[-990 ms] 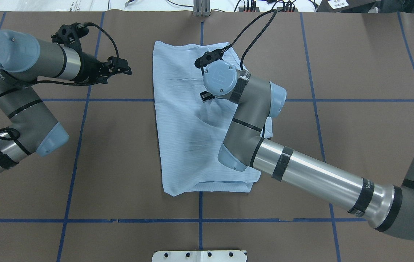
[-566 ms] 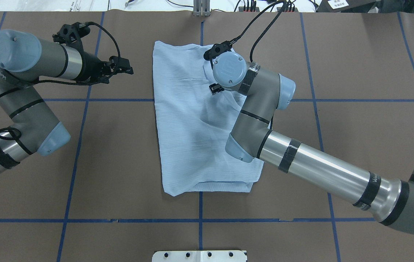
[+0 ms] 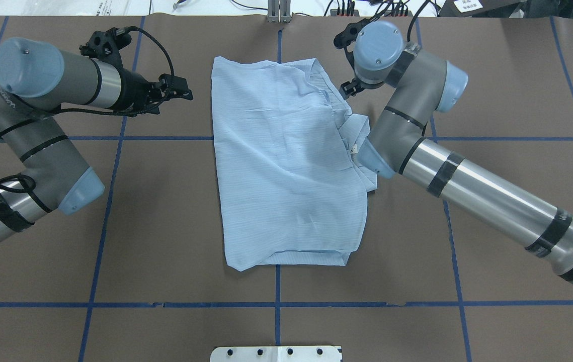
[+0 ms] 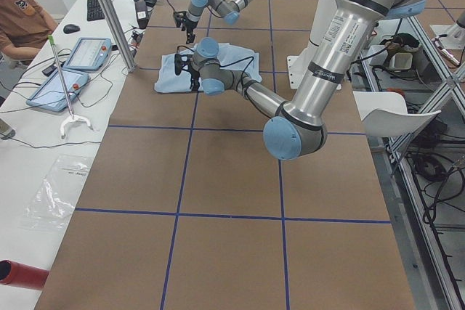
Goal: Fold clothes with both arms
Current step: 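Lower the right gripper to the shirt edge while the left reaches the hem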
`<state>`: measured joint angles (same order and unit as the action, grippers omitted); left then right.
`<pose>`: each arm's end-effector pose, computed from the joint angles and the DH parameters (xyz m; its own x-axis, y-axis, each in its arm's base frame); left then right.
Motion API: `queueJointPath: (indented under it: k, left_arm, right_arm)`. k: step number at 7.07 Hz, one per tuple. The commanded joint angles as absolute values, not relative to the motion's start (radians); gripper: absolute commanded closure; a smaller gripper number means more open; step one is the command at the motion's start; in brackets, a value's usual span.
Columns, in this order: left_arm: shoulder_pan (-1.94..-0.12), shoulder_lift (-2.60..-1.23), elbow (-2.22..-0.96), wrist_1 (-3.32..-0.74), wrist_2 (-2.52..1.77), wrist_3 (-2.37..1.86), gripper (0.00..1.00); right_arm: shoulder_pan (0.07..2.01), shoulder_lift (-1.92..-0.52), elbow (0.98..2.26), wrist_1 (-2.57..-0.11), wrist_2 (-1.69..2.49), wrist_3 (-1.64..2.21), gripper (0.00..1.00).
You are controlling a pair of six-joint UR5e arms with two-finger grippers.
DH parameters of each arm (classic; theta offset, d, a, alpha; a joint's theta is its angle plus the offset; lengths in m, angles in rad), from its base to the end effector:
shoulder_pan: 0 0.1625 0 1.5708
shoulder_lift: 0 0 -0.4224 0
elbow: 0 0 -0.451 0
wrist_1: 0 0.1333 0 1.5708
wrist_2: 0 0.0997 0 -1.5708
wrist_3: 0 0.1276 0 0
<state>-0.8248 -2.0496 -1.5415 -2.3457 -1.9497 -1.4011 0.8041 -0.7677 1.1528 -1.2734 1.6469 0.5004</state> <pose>0.4432 -0.6064 0.2879 0.3025 -0.0961 -0.9483 0.4009 0.9155 0.0351 -0.5211 -0.7192 0.3223 0.8592 -0.3691 0.3544 0.1438 0.8388 0.5251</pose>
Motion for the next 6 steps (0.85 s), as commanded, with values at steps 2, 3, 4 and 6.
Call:
queueJointPath:
  k: [2, 3, 4, 6]
  left_arm:
    - [-0.825, -2.060, -1.543, -2.344, -1.950, -1.404, 0.00]
    - [-0.822, -2.059, -1.548, -2.342, -1.956, -1.404, 0.00]
    - [-0.815, -2.056, -1.568, -2.332, -1.986, -1.414, 0.00]
    - [-0.747, -2.033, -1.679, -2.243, -1.993, -1.509, 0.00]
  right_arm:
    - [0.851, -0.759, 1.164, -1.250, 1.762, 0.468, 0.01]
    - [0.851, -0.778, 1.175, -1.215, 1.822, 0.485, 0.01]
    - [0.851, -0.826, 1.243, -1.213, 1.868, 0.518, 0.01]
    - [0.812, -0.998, 1.473, -1.218, 1.994, 0.657, 0.00]
